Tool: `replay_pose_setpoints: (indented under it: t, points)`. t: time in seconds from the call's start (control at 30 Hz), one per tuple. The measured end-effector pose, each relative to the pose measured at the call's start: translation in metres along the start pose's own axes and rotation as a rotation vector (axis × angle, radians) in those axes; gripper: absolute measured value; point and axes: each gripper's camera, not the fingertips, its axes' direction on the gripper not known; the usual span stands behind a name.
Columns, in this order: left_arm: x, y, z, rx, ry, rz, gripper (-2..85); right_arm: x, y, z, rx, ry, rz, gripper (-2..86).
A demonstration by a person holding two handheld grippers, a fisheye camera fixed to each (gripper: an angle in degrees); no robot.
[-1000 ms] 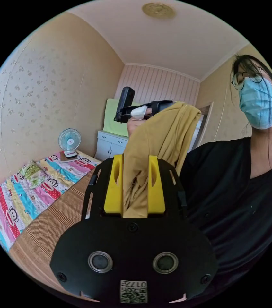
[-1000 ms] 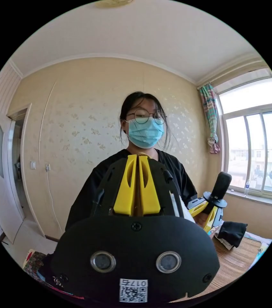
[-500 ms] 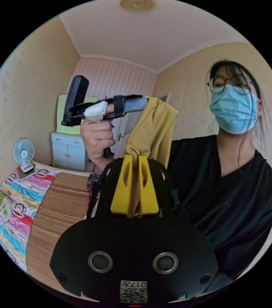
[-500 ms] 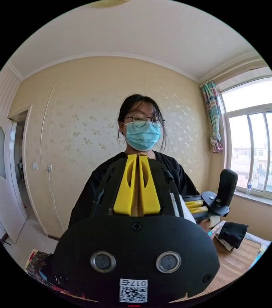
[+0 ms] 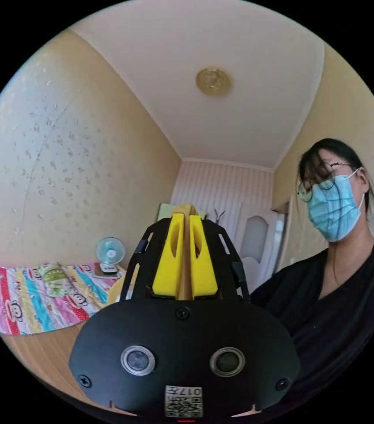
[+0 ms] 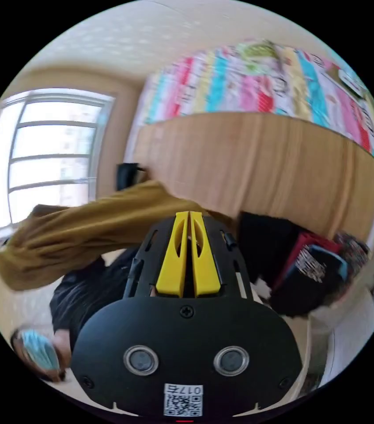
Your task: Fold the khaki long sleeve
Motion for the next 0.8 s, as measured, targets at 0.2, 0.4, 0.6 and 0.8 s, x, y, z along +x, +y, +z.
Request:
replay_pose_setpoints:
  t: [0.2,0.4,0.6,0.8]
  points:
    - [0.043,-0.02,0.015,-0.074,-0.382,0.099,-0.6,-0.028,0.0,0.059,-0.087,-0.43,-0.315,5.2]
    - [0.052,-0.052,0.0,-0.02,-0.605,0.115,-0.5,-0.092,0.051,0.082,0.009,-0.365,-0.622,20.8]
    - [0.062,-0.088,-0.022,0.053,-0.559,0.12,-0.5,-0.118,0.109,0.08,0.329,-0.116,-0.722,21.8]
    - [0.07,-0.12,-0.04,0.052,-0.47,0.105,-0.5,-0.085,0.09,0.057,0.496,-0.179,-0.69,19.7]
